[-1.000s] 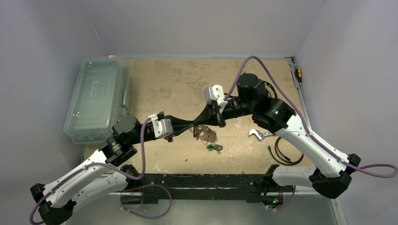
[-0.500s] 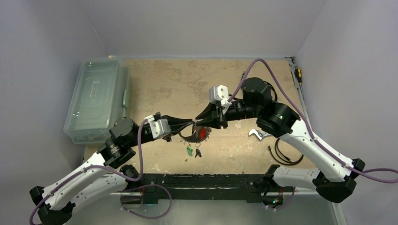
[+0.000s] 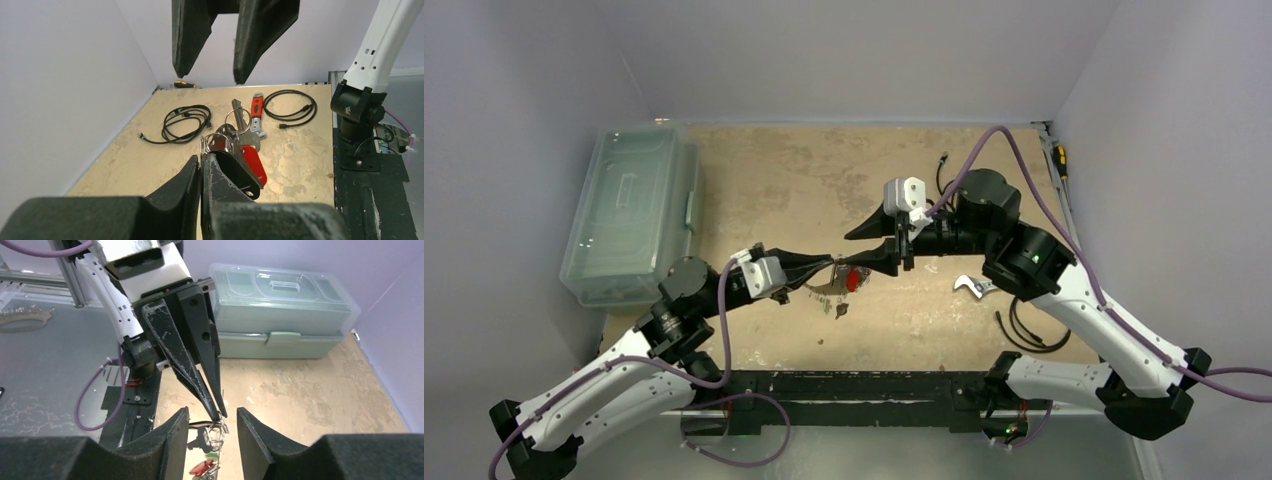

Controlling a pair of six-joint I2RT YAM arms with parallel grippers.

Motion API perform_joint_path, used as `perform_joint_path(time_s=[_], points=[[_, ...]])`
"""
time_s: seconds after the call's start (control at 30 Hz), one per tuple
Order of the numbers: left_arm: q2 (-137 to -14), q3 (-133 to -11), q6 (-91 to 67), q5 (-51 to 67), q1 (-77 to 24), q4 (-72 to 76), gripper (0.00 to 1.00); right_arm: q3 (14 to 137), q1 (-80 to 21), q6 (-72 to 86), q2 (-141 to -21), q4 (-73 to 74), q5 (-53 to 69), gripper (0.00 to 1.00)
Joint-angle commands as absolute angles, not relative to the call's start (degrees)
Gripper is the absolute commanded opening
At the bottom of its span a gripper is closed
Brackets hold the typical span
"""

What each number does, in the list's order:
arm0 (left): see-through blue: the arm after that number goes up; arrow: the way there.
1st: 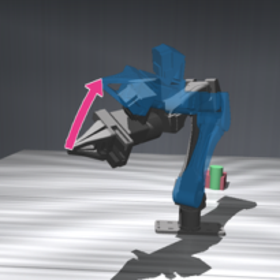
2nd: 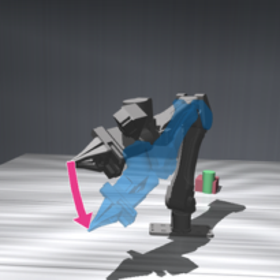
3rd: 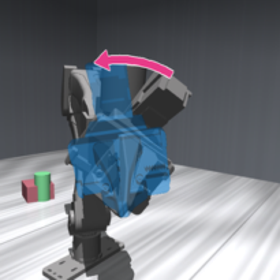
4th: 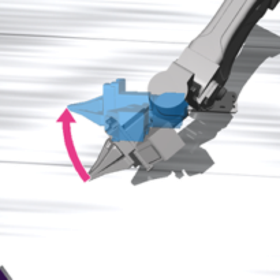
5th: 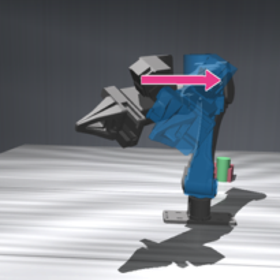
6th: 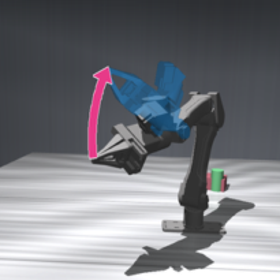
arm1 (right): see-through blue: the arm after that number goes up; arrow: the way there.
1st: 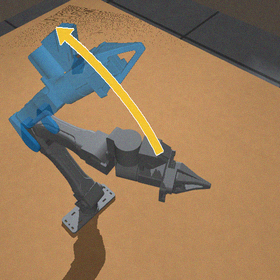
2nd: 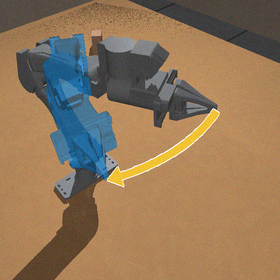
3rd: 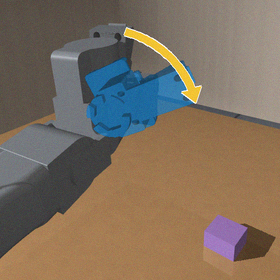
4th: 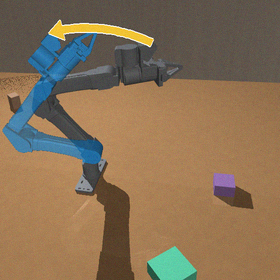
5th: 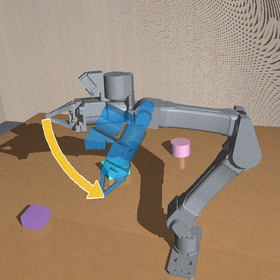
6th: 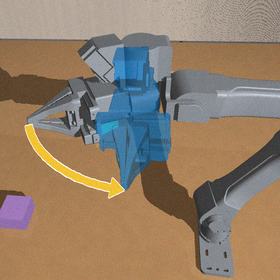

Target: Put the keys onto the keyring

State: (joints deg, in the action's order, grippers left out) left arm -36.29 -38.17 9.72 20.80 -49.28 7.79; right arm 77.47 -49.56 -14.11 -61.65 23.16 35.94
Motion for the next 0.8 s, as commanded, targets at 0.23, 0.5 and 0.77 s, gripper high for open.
perform_joint_path(time_s=[0.23,0.5,0.77], points=[[-33.59,-37.45,7.14,22.28,-49.14,15.63,0.0,79.38,-49.83,-15.07,-65.83,24.62,37.13,0.4],[-33.22,-37.19,7.04,22.41,-49.18,15.9,0.0,80.19,-49.83,-15.28,-67.25,24.81,37.34,0.29],[-33.08,-37.01,7.04,22.34,-49.21,15.92,0.0,81.04,-49.83,-16.61,-68.39,26.72,39.95,0.0]])
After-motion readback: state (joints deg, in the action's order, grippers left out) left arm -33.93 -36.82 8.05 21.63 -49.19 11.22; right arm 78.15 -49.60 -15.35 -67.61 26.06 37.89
